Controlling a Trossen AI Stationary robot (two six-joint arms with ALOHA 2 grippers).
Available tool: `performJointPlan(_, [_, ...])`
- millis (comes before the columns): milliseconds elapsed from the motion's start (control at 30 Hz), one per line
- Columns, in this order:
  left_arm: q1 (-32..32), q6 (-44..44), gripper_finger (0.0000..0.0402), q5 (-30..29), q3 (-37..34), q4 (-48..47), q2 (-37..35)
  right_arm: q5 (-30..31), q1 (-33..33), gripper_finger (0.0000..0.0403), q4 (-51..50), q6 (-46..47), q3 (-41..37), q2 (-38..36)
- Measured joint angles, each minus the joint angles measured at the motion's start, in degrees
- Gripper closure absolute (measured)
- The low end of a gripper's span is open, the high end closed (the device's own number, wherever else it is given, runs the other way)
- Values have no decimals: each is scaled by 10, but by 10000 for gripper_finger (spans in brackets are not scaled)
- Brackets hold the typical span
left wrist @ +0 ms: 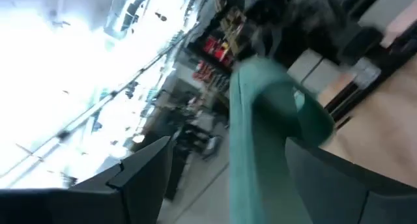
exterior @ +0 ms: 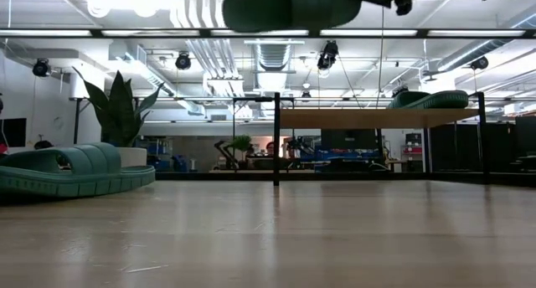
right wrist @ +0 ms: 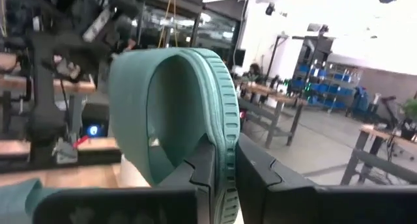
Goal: Pick and place slides into the shelf
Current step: Put the top right green slipper on the shelf
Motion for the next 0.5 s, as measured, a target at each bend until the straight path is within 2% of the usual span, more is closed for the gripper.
performJointPlan(133, [0,68,121,-38,-1,-2,-2,-2,-22,377,-29,11,1,-55])
performJointPlan(267, [-5,181,121,-75,-2,31,23,-6,-46,379,-79,48,1,-101])
performJointPlan(500, [-10,378,121,-177,-3,138,82,-5,-57,379,-119,87,1,-143])
